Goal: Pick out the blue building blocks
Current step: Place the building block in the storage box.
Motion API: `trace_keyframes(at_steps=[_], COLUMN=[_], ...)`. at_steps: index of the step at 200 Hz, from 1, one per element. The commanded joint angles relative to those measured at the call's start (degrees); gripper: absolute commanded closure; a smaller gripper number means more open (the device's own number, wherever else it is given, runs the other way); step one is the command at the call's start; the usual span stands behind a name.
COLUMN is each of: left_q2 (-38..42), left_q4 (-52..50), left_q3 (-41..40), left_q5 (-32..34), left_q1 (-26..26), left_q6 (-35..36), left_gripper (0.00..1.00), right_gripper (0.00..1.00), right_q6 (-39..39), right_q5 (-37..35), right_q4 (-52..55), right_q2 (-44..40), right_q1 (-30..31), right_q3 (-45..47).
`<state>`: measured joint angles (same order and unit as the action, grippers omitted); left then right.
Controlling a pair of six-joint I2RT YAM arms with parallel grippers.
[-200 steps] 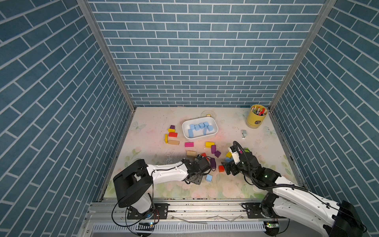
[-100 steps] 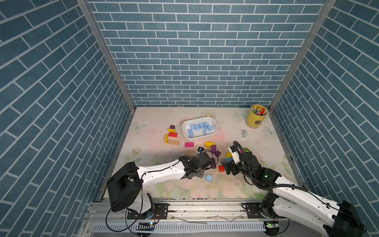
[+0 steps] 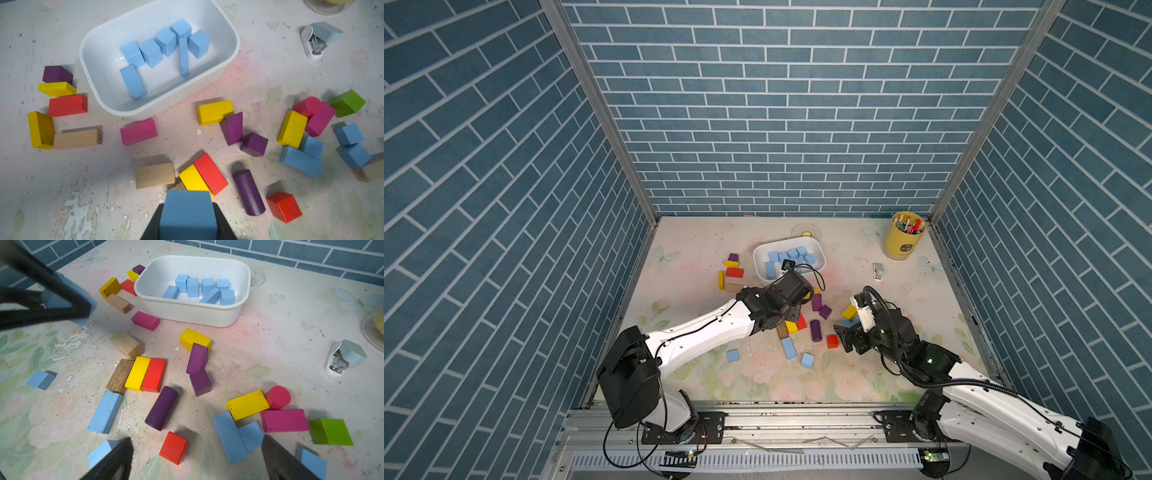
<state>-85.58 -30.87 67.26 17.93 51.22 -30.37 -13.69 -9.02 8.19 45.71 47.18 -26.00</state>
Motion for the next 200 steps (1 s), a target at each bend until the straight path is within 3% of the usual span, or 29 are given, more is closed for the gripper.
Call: trace_keyframes(at_steps=[1,85,200], left_q2=[-1.4,-15.7,-39.0], left_q4=[0.5,-1.9,-4.9], left_q3=[3.3,17.5,38.4], left_q5=[-1.1,-8.0,-14.3], left_q1=[-2.8,-11.9,-13.5], left_q6=[2.1,2.8,3.0], left_gripper=[0.89,0.86,0.78], right_gripper=[0.04,0.04,0.04], right_q6=[-0.5,-0.5,-1.0], right_q5=[-0.7,-1.1,-1.9], right_q4=[0.2,-0.4,2.8], right_q2=[-0.4,0.0,-2.3], right_q1=[-0.1,-0.1,-0.1], right_q3=[0.8,1.1,0.2])
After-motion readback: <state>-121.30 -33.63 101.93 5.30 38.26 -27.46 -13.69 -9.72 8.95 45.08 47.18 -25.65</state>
